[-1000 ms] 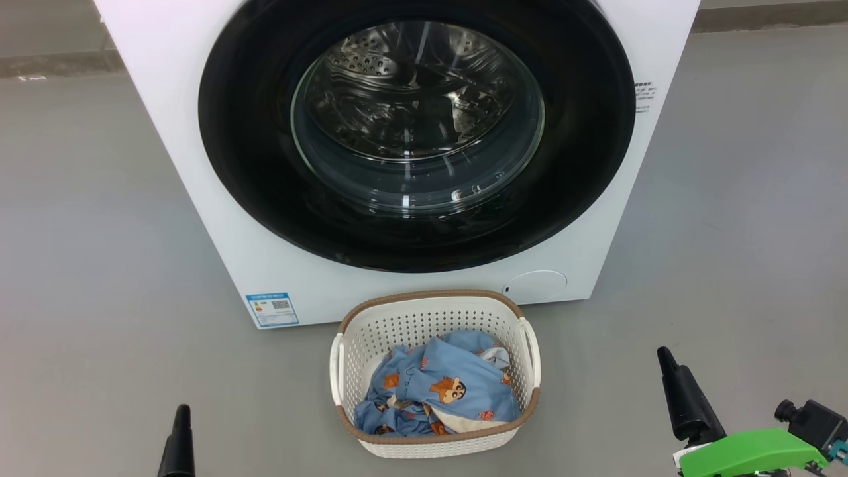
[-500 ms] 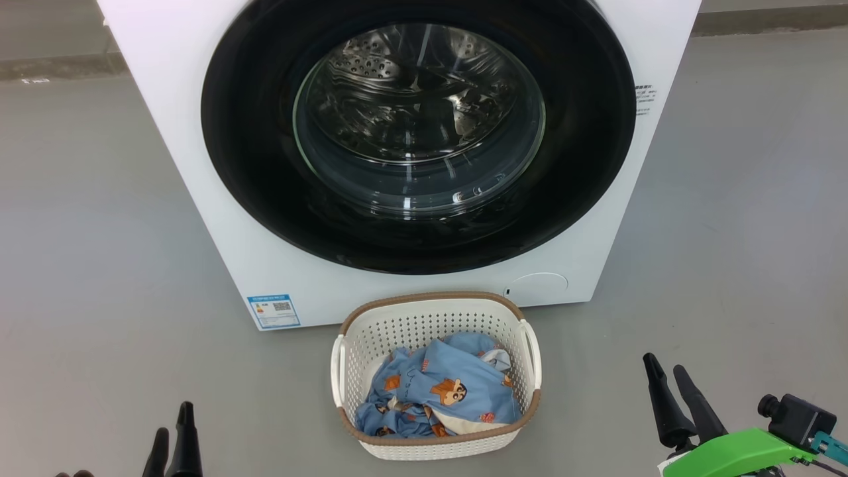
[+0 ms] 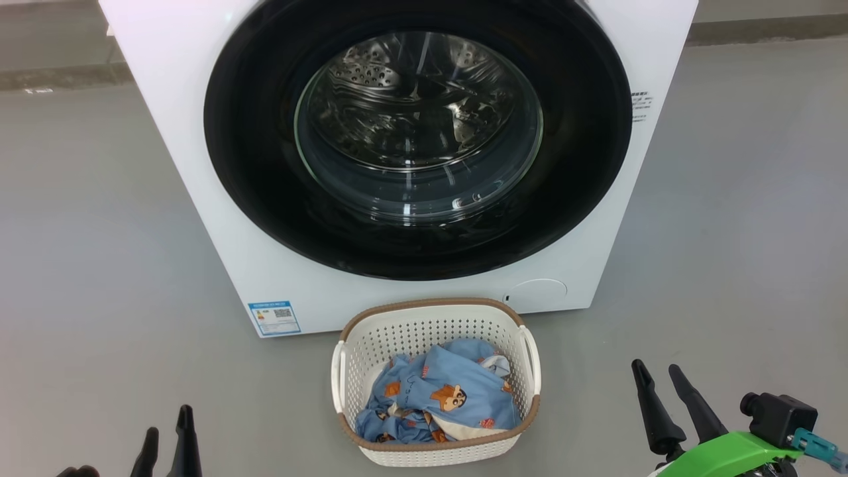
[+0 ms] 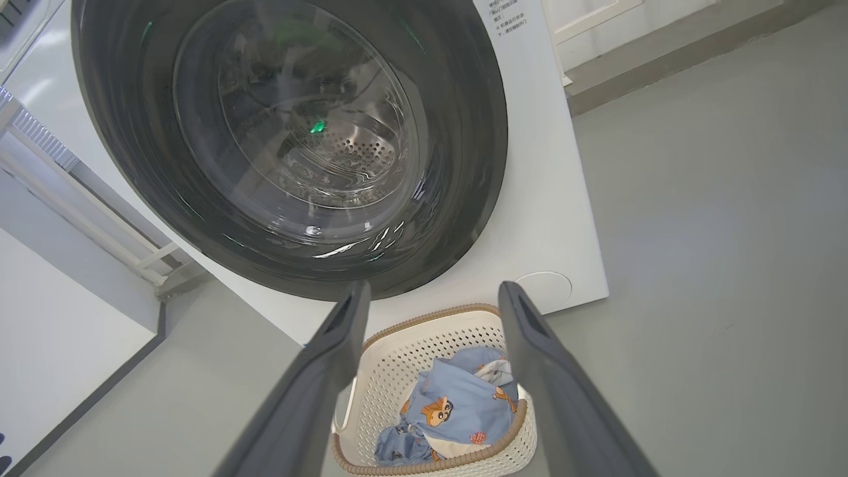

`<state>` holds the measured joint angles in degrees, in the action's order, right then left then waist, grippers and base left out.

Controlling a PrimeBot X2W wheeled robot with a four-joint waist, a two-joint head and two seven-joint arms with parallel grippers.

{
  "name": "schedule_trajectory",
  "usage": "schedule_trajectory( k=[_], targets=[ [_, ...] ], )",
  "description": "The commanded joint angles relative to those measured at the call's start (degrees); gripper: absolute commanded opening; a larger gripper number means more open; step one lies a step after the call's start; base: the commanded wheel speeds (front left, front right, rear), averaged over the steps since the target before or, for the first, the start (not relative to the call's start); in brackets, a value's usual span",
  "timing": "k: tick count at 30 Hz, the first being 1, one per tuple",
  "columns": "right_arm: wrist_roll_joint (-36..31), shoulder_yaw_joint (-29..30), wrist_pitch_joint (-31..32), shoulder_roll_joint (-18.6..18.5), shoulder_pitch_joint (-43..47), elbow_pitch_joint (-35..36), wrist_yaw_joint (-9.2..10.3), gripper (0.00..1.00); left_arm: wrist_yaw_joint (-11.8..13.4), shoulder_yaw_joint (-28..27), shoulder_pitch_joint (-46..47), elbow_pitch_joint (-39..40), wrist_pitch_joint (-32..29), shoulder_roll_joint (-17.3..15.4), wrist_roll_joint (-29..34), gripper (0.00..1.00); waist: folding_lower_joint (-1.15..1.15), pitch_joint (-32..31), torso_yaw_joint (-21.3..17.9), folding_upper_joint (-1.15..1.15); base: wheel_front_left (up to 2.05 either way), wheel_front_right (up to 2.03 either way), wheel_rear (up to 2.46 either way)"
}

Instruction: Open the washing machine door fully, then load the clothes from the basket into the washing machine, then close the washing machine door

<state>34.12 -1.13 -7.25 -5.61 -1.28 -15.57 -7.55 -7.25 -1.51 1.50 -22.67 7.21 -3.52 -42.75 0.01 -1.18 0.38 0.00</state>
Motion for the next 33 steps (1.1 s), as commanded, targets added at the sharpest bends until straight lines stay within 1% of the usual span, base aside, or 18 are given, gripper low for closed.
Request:
schedule_trajectory(
  k=[1,13,14,27,33],
  targets=[
    [-2.21,-1.22,-0.91,-0.83,-2.44,1.35,0.04,1.0,-0.16,-1.11,1.41,0.89,0.84,-1.24,2.01,1.0,0.0,-0.22,0.03,0.0,0.0,0.0,0.0],
    [-10.42,-2.22,-2.92,-1.47,-2.32,2.15,0.05,1.0,-0.19,-1.41,1.31,0.93,2.88,-1.34,10.04,1.0,0.0,-0.48,0.21,0.0,0.0,0.0,0.0],
    [-11.87,-2.32,-3.26,-1.54,-2.32,2.33,0.05,1.0,-0.19,-1.42,1.33,0.91,3.22,-1.39,11.34,1.0,0.0,-0.43,0.25,0.0,0.0,0.0,0.0],
    [-20.55,-3.2,-5.27,-1.76,-2.58,3.2,0.06,1.0,-0.21,-1.59,1.65,0.49,5.27,-2.23,18.85,1.0,0.0,-0.17,0.47,0.0,0.0,0.0,0.0],
    [-24.53,-2.45,-6.28,-1.35,-2.5,3.02,0.06,1.0,-0.23,-1.92,1.74,0.23,6.29,-2.47,22.43,1.0,0.0,-0.12,0.57,0.0,0.0,0.0,0.0]
  ],
)
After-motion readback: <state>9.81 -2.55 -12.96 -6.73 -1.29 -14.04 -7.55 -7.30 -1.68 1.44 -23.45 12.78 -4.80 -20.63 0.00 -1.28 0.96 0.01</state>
